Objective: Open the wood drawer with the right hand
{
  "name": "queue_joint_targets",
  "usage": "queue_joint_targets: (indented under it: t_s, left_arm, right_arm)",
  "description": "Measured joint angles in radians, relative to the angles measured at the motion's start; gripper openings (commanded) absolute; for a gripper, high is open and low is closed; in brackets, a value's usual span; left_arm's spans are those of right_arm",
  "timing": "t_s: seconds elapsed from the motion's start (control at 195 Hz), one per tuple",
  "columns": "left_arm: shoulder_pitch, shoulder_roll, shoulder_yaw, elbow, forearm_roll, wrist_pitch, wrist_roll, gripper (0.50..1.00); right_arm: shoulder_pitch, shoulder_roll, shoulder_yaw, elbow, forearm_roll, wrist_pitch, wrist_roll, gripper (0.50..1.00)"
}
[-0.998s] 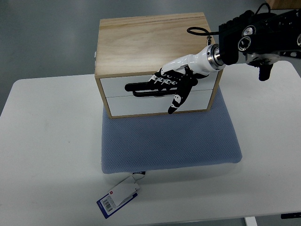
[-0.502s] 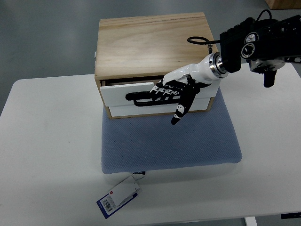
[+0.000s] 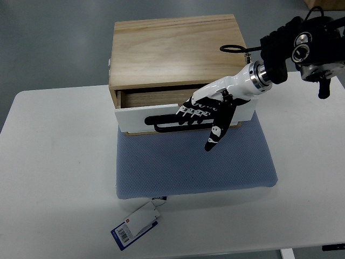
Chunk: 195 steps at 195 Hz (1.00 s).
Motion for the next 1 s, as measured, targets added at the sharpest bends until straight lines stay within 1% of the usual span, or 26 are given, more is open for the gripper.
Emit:
queue_joint_targets:
  t_s: [0.261, 0.538, 0.855, 0.998]
  left_arm:
    - [0.0, 0.0, 0.0, 0.0, 0.0, 0.0, 0.0, 1.0]
    - [0.0, 0.0, 0.0, 0.0, 0.0, 0.0, 0.0, 1.0]
    - [0.0, 0.0, 0.0, 0.0, 0.0, 0.0, 0.0, 1.0]
    - [0.0, 0.0, 0.0, 0.0, 0.0, 0.0, 0.0, 1.0]
  right_arm:
    - [0.001, -0.008, -0.01, 0.02, -0.002, 0.01, 0.001, 0.928]
    - [0.027, -0.02, -0.014, 0.032, -0.004, 0.042, 0.003, 0.928]
    - [0.061, -0.054, -0.014, 0.035, -0.002, 0.078, 0.005, 0.928]
    - [0.1, -0.075, -0.012, 0.035, 0.0, 0.088, 0.009, 0.928]
